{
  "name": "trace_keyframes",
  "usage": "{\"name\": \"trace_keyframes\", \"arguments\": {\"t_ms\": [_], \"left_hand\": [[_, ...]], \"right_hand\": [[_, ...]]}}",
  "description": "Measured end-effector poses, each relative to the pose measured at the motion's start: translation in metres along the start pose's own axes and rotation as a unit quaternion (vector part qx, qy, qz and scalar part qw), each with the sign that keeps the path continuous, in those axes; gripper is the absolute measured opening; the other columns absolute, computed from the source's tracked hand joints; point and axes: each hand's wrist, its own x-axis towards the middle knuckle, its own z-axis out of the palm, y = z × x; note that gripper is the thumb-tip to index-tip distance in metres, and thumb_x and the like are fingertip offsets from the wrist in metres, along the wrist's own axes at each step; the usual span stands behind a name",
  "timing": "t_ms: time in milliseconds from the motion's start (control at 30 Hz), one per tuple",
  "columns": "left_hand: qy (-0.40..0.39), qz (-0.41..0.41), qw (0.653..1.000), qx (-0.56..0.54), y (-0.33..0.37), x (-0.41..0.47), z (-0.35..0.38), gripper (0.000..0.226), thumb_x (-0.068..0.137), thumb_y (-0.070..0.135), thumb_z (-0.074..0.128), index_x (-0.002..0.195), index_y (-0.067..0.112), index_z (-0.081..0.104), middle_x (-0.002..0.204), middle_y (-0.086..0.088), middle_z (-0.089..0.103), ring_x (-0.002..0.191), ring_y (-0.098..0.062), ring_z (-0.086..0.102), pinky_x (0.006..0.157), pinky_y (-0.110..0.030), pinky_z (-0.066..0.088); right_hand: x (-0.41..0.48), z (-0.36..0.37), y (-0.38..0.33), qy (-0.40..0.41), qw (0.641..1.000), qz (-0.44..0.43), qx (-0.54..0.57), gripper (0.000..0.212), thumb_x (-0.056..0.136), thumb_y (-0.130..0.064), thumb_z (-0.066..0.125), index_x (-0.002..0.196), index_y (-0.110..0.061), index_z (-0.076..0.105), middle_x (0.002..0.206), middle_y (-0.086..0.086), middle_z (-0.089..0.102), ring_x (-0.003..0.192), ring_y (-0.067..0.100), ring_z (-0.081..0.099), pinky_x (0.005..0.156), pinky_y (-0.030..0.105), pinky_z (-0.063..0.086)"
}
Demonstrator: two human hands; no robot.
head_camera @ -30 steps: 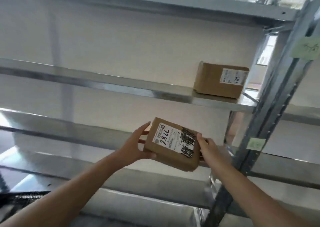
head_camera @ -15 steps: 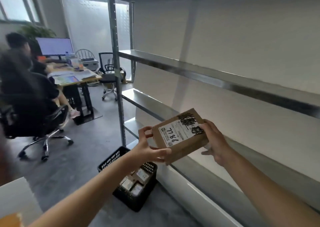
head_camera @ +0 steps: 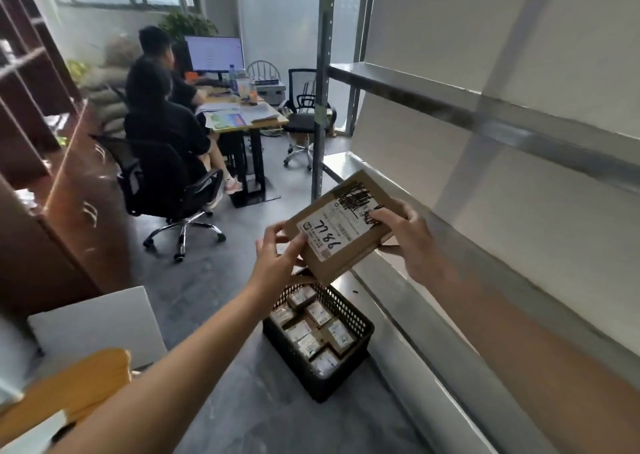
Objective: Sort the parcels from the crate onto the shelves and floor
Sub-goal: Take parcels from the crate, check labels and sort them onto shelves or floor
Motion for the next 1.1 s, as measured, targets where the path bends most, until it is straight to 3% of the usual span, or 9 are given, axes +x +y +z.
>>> {"name": "trace_keyframes", "arguments": {"t_ms": [233,367,500,600,700,833,900,1000,1100], "left_hand": [[0.044,-0.021,0.998,0.027,0.015,0.077,-0.003,0.044,0.090,0.037,0.067,0.114,0.018,0.035,0.122,-0.019,0.055,0.087,-0.027,0.071,0.068,-0.052,0.061],[0.028,-0.049,0.994,0.090,0.011,0.123,0.000,0.048,0.092,0.041,0.062,0.131,0.033,0.036,0.121,-0.007,0.056,0.087,-0.028,0.070,0.065,-0.045,0.062],[0.006,-0.115,0.986,0.123,-0.010,0.163,-0.005,0.033,0.099,0.046,0.046,0.130,0.036,0.039,0.115,-0.004,0.062,0.071,-0.033,0.073,0.058,-0.047,0.061],[0.014,-0.122,0.983,0.138,-0.034,0.184,-0.007,0.028,0.103,0.041,0.042,0.130,0.035,0.040,0.111,-0.001,0.065,0.075,-0.027,0.073,0.054,-0.036,0.058],[0.037,-0.101,0.981,0.162,-0.061,0.200,-0.017,0.030,0.103,0.031,0.045,0.129,0.022,0.055,0.107,0.006,0.067,0.093,-0.009,0.064,0.080,-0.029,0.055],[0.041,-0.143,0.983,0.106,-0.081,0.233,-0.038,0.024,0.098,0.021,0.058,0.121,0.014,0.058,0.119,-0.007,0.067,0.104,-0.017,0.067,0.091,-0.032,0.056],[0.017,-0.170,0.979,0.113,-0.089,0.252,-0.045,0.048,0.093,0.022,0.066,0.135,0.013,0.045,0.121,-0.014,0.065,0.101,-0.022,0.069,0.088,-0.038,0.059],[-0.018,-0.221,0.974,0.055,-0.105,0.286,-0.059,0.102,0.081,0.023,0.079,0.148,0.048,0.007,0.114,-0.015,0.067,0.088,-0.029,0.074,0.074,-0.042,0.062],[-0.022,-0.241,0.970,0.026,-0.116,0.328,-0.073,0.087,0.080,0.026,0.079,0.142,0.046,0.022,0.111,-0.015,0.069,0.085,-0.030,0.075,0.068,-0.041,0.061]], "right_hand": [[0.094,0.077,0.000,-0.019,0.986,-0.005,0.163,0.070,0.084,-0.010,0.067,0.143,-0.021,0.030,0.116,0.013,0.063,0.095,0.026,0.070,0.064,0.034,0.061],[0.138,0.090,0.017,-0.086,0.993,-0.005,0.085,0.049,0.090,-0.016,0.062,0.135,-0.028,0.048,0.111,0.002,0.070,0.095,0.022,0.071,0.068,0.031,0.061],[0.181,0.081,0.035,-0.123,0.992,-0.007,0.009,0.050,0.095,-0.019,0.056,0.140,-0.036,0.043,0.109,-0.003,0.070,0.084,0.014,0.073,0.066,0.028,0.060],[0.210,0.079,0.053,-0.140,0.989,0.016,-0.042,0.056,0.094,-0.020,0.059,0.145,-0.036,0.039,0.109,-0.003,0.070,0.081,0.013,0.073,0.064,0.027,0.059],[0.230,0.083,0.075,-0.145,0.986,0.058,-0.054,0.056,0.093,-0.017,0.062,0.143,-0.027,0.041,0.106,-0.004,0.069,0.075,0.010,0.074,0.059,0.025,0.058],[0.259,0.100,0.105,-0.135,0.984,0.105,-0.044,0.044,0.090,-0.010,0.065,0.124,-0.023,0.039,0.120,0.000,0.063,0.080,0.017,0.073,0.056,0.027,0.057],[0.275,0.109,0.115,-0.139,0.983,0.107,-0.047,0.040,0.091,-0.008,0.064,0.118,-0.027,0.041,0.120,0.001,0.061,0.087,0.022,0.071,0.053,0.026,0.056],[0.302,0.120,0.126,-0.162,0.977,0.089,-0.110,0.039,0.091,-0.010,0.064,0.119,-0.032,0.048,0.121,-0.003,0.061,0.092,0.023,0.070,0.057,0.030,0.059],[0.341,0.128,0.129,-0.209,0.957,0.080,-0.185,0.042,0.089,-0.020,0.067,0.120,-0.046,0.055,0.123,-0.009,0.064,0.092,0.021,0.072,0.067,0.042,0.062]]}}
